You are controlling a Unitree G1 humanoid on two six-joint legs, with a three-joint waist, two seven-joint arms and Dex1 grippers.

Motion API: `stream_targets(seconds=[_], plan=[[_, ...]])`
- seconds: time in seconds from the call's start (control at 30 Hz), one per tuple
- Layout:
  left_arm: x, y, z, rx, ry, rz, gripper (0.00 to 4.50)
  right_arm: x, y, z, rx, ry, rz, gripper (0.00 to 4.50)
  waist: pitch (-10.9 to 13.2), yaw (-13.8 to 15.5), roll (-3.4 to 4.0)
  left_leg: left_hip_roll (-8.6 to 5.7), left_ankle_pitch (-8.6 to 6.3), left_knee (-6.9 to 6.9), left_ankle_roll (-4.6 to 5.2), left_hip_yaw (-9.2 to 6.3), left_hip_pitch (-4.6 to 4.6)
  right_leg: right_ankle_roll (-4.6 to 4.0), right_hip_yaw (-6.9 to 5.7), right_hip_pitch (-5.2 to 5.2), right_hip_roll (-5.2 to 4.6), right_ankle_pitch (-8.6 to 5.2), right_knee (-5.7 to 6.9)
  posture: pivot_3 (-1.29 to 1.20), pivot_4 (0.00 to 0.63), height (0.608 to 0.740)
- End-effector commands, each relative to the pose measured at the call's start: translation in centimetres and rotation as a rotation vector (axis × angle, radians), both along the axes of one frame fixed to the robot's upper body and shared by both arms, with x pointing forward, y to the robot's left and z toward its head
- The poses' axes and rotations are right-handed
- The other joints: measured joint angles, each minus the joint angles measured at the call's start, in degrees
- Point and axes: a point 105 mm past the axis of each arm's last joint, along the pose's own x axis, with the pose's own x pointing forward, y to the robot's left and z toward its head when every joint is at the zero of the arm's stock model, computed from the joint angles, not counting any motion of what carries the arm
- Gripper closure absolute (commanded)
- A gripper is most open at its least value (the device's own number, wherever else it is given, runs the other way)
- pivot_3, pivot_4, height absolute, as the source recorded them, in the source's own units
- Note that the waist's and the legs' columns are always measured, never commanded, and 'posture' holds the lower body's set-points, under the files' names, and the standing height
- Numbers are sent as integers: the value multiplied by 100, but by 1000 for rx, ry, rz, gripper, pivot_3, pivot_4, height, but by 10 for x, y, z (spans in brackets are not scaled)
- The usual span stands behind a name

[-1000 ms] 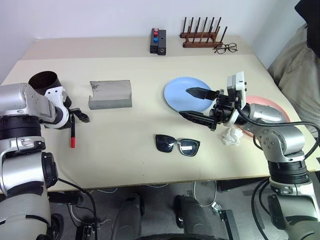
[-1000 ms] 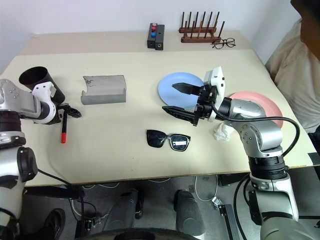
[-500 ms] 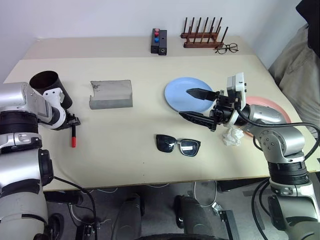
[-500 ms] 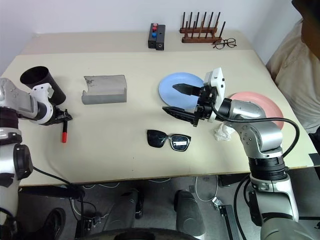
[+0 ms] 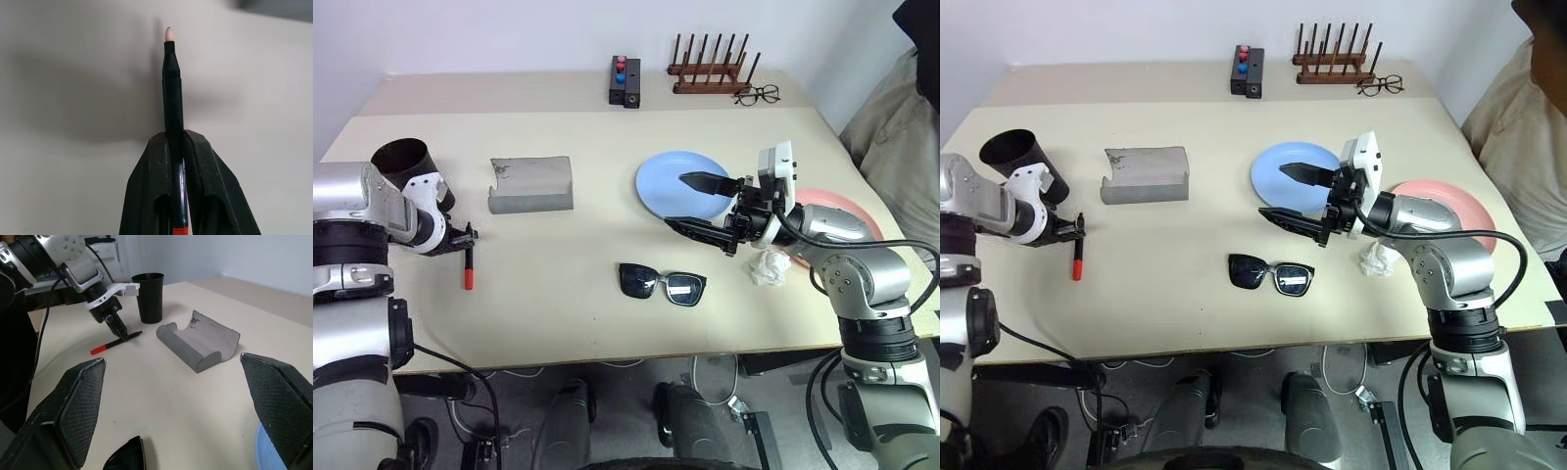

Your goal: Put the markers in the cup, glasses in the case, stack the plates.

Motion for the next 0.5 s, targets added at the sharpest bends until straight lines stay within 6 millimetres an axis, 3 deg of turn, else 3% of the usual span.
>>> stream_targets(seconds=[0.03, 0.17, 0.37, 0.5], plan=[[-7, 1, 17, 51, -107, -54, 4436, -2, -4, 15, 8, -63, -8, 0, 0, -13, 0, 0, 0, 0, 0, 0, 0, -1, 0, 0, -1, -1, 0, 0, 150, 740], [-20, 1, 23, 139, -209, -81, 4436, -4, -6, 12, 3, -38, 17, 0, 0, -23, 2, 4, -1, -8, 1, 10, 7, -10, 12, -4, -2, -5, 2, 0, 150, 740], [-9, -20, 68, -1, -516, -124, 4436, 0, -3, 18, 54, -12, 55, 0, 0, 29, -3, -2, -1, 9, 1, 10, 3, -17, 9, 6, -8, -7, -5, 0, 150, 740], [0, -25, 97, 127, -765, -199, 4436, 2, 0, 22, 73, -23, 61, 0, 0, 11, -3, -1, -1, 2, 1, 10, 4, -16, 9, 5, -6, -7, -6, 0, 150, 740]])
